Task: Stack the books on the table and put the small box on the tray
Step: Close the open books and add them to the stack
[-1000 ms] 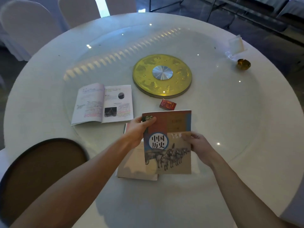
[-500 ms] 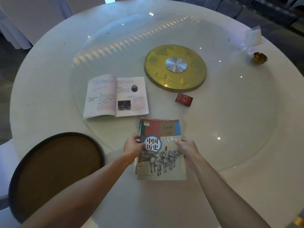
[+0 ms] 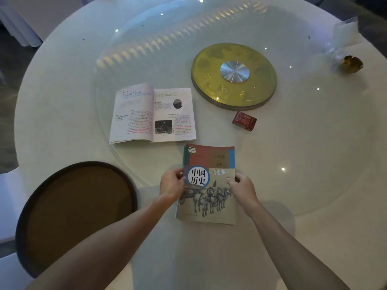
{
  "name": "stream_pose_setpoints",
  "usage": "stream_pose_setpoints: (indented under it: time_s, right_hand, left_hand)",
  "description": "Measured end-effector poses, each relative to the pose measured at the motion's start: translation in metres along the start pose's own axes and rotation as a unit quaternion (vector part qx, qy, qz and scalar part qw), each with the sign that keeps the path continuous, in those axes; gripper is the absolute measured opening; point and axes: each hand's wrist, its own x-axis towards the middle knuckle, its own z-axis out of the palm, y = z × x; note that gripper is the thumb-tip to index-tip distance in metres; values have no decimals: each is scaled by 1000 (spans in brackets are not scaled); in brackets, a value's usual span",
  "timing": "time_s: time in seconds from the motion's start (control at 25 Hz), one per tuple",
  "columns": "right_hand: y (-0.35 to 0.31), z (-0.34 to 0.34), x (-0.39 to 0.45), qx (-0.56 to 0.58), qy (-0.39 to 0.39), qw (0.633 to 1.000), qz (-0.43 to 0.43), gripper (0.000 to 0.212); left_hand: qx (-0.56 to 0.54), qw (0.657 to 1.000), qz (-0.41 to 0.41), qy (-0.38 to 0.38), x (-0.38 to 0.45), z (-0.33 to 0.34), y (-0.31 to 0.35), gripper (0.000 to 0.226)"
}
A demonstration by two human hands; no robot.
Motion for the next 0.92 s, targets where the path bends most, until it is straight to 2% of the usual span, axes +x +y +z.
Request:
stream_pose_setpoints:
  time_s: [0.36,0.48,0.6,0.68,0.76,0.88,0.92]
  right_hand:
    - [-3,1,9,-109,-35,993,14,21]
    - [-11,-3,13,-141,-25,989,28,18]
    - [-30,-2,22,-191,14,981,21,24]
    - [-45,6,33,-229,64,971,-20,40]
    - [-67,25,45,-253,80,959,-103,55]
    - [-106,56,59,-276,14,936,-217,66]
    - [-118,70,64,-284,-22,929,-237,67]
  left_hand:
    - [22,999,22,25,4,6,1,35]
    - [-13,1000,-11,17,10,1,-4,31]
    - [-103,992,-69,31,21,-15,-9,33]
    - [-165,980,-99,61,32,-33,-9,39]
    - [-239,958,-123,101,49,-57,-8,52]
    - [-340,917,-156,140,78,-90,-4,70]
    - [-368,903,-170,144,88,-100,-4,68]
